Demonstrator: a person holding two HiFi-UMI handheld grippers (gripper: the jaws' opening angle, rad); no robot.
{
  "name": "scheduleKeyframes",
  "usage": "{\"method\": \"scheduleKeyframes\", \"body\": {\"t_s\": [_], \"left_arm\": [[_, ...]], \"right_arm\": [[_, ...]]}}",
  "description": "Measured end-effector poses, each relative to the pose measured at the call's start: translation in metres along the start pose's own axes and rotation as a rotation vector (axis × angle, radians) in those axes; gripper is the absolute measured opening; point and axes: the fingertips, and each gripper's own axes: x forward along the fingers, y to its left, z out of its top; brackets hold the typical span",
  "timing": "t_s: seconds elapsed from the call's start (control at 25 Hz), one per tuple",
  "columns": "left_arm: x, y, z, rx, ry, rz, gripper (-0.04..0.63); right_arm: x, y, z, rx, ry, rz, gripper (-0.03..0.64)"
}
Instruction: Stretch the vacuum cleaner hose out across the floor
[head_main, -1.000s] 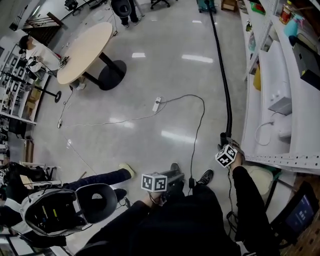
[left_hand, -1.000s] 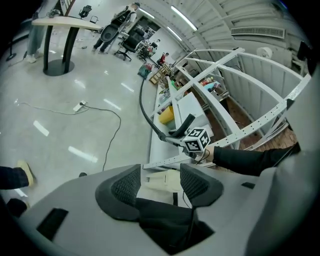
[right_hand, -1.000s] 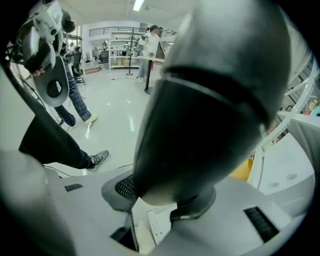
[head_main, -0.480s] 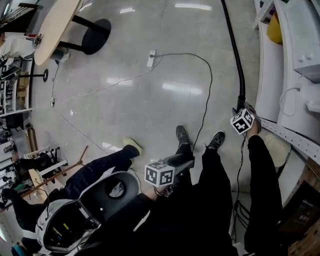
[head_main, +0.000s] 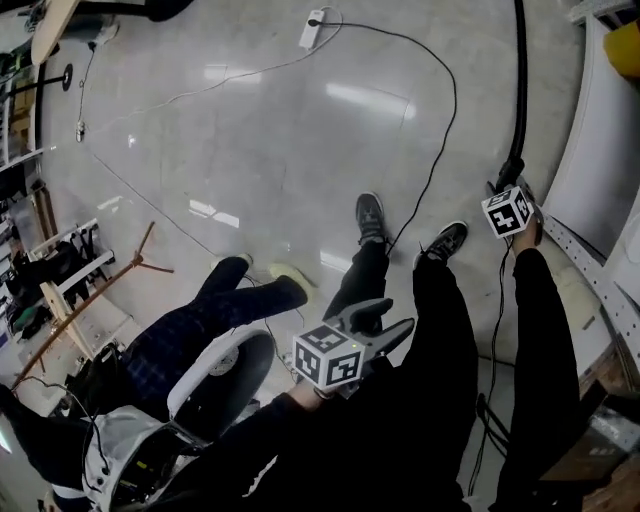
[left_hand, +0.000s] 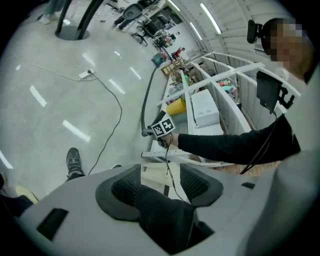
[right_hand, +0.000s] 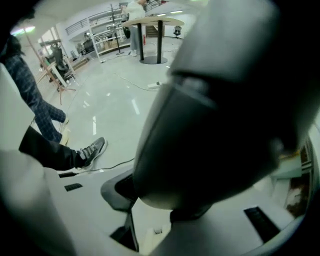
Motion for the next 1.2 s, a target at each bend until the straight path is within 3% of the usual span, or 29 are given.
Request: {"method": "scheduleKeyframes", "body": {"t_s": [0.12,0.32,0.36,0.4,0.6,0.8,1.08,1.12,1.2], "left_arm": [[0.010,0.011,-0.005,-0.082,-0.034,-0.027,0.259],[0.032,0.047,-0.010,-0.144,-0.096,-0.033,0.259],[0.039,0.055,-0.010,-0.153,-0.100,-0.029,0.259],[0.047,0.062,-0.010,-0.164,-0.102,-0.026,0.259],[0.067,0.066,-0.008,-0.200,-0.126,-0.037,0.259],[0.042,0.047,0.012,-0.089,-0.124,0.010,0.259],[-0.005,-0.004,0.069,0.202,-0.151,0.107,0.259],[-0.013,-0.017,0.074,0.237,-0.150,0.114,0.259],[-0.031,-0.049,0.081,0.285,-0.145,0.117,0.259]], "right_arm": [[0.040,0.014,-0.001,0.078,-0.002,0.031,0.167],[0.101,0.046,0.008,0.080,-0.020,0.091,0.178],[0.113,0.052,0.010,0.091,-0.024,0.112,0.231],[0.124,0.059,0.010,0.105,-0.020,0.134,0.331],[0.133,0.089,0.000,0.116,0.010,0.224,0.357],[0.073,0.107,0.000,0.151,0.005,0.268,0.356],[-0.046,0.126,-0.005,0.362,-0.047,0.401,0.339],[-0.069,0.130,-0.007,0.418,-0.056,0.427,0.295],[-0.122,0.138,-0.010,0.560,-0.082,0.476,0.142]]}}
